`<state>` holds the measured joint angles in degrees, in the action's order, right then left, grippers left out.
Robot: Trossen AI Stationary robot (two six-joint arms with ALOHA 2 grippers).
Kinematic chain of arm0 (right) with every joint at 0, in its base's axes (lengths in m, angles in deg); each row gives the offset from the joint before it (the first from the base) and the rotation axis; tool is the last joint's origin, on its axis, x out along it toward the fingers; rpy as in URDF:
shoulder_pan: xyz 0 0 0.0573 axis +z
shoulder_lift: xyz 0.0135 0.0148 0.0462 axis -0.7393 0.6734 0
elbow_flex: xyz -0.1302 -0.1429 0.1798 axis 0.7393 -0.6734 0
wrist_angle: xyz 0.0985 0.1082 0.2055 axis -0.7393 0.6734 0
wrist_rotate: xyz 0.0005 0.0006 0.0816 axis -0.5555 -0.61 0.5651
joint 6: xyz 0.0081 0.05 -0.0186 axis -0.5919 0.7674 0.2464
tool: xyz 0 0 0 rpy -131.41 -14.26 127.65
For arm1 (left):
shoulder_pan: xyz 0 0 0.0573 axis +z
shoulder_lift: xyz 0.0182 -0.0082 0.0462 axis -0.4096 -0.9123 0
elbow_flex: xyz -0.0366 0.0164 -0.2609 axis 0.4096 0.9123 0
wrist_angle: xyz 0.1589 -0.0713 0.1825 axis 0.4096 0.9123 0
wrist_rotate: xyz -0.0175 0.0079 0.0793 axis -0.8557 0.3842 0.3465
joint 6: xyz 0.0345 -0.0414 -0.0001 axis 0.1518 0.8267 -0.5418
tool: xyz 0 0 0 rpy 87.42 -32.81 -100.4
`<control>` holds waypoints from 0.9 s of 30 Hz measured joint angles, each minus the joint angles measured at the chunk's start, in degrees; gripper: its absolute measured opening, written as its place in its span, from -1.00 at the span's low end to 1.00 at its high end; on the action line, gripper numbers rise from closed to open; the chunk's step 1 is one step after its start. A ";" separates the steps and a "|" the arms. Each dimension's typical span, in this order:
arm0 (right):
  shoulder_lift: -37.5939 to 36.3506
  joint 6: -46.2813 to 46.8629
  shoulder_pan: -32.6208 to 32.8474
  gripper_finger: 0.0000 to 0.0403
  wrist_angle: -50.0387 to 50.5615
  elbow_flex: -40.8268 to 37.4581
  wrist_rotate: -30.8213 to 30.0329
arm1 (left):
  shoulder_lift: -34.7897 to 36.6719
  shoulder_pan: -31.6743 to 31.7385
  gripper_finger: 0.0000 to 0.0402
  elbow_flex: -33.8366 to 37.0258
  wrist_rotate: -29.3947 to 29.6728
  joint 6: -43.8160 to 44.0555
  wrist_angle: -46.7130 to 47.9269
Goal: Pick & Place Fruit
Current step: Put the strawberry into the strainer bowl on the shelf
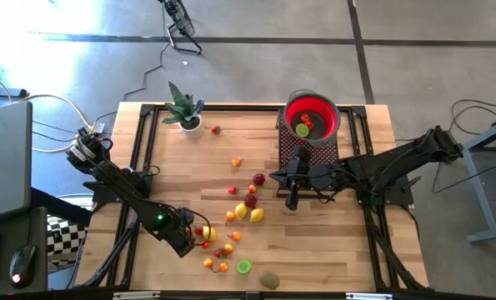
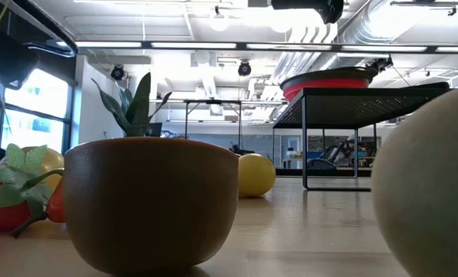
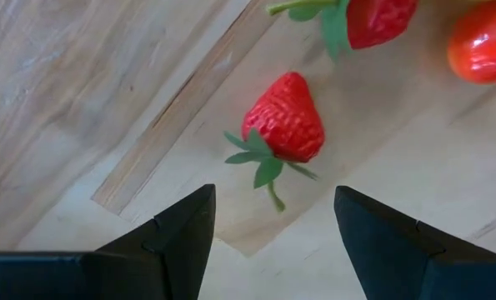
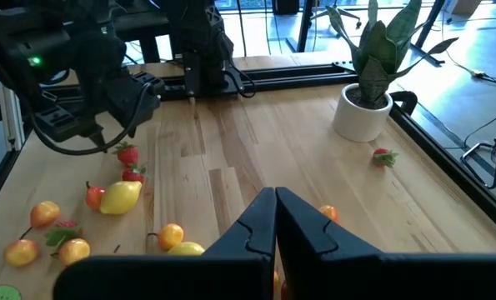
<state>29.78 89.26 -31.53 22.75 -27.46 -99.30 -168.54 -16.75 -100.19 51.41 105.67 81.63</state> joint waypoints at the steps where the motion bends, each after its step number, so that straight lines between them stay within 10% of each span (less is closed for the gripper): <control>1: 0.00 0.01 0.00 -0.99 0.00 0.00 0.00 | 0.00 0.00 0.20 0.00 0.00 0.01 -0.24; 27: 0.00 0.01 -0.02 -0.98 -0.02 0.00 0.00 | -0.04 0.00 -0.50 0.00 0.39 0.17 -1.08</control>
<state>29.78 89.27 -31.55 22.73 -27.46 -99.30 -168.58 -16.75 -100.19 51.80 105.84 80.55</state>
